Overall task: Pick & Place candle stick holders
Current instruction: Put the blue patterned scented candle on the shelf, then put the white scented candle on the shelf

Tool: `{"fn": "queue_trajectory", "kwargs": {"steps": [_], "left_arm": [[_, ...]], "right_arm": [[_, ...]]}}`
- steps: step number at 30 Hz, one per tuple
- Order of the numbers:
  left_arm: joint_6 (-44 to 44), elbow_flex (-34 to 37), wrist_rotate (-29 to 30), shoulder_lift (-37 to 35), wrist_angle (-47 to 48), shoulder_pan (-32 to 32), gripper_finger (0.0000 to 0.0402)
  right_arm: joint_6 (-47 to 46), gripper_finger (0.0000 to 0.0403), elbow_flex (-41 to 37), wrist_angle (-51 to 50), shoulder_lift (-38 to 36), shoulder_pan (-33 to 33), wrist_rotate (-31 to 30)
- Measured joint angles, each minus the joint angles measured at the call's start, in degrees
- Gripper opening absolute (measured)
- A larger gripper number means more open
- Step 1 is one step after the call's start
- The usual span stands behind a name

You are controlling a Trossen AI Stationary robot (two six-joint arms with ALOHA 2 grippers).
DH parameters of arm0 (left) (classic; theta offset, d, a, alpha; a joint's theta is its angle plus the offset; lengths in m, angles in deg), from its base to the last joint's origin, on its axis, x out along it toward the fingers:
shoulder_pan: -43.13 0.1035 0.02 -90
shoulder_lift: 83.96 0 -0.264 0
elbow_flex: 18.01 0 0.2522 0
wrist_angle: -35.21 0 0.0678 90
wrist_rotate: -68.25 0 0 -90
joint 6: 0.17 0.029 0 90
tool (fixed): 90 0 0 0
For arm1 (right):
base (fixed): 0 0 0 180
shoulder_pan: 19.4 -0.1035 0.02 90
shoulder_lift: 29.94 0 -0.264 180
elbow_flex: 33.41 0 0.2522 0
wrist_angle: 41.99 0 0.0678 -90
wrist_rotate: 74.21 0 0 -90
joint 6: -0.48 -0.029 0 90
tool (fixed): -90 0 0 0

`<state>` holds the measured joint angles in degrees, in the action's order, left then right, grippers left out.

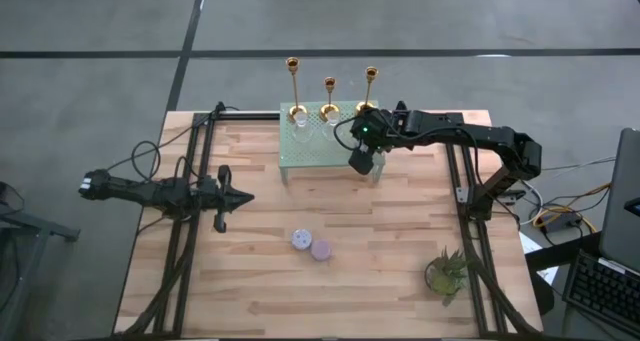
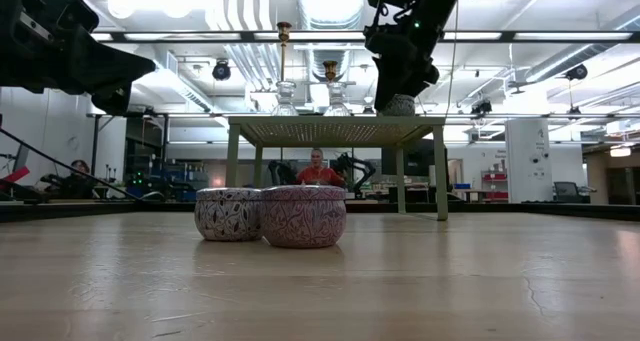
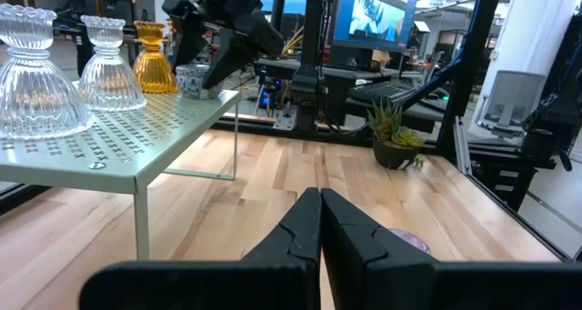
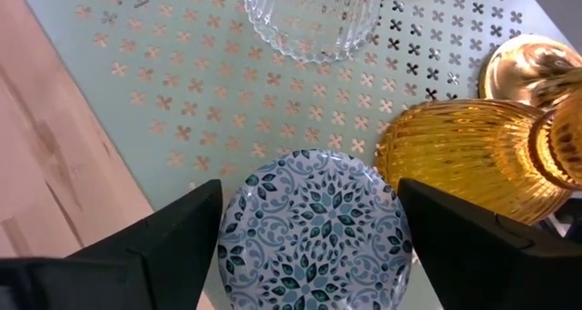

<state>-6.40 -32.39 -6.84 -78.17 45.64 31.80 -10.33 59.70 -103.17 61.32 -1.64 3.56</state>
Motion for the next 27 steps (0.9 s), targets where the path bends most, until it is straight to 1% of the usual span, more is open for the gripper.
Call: {"fn": "queue_trajectory", "kwargs": {"steps": [8, 16, 27], "left_arm": [[0.01, 0.00, -0.02, 0.00, 0.00, 0.00, 0.0010], [0.00, 0.00, 0.00, 0.00, 0.00, 0.00, 0.0010], [-0.01, 0.00, -0.02, -0.01, 0.00, 0.00, 0.0010]], "right_arm": [[1.65, 0.0336, 0.00, -0.02, -0.02, 0.01, 0.02], [2.35, 0.0363, 1.79, -0.12, -0.11, 0.02, 0.05], [3.08, 0.0366, 4.80, -1.28, -0.11, 0.02, 0.18]]}}
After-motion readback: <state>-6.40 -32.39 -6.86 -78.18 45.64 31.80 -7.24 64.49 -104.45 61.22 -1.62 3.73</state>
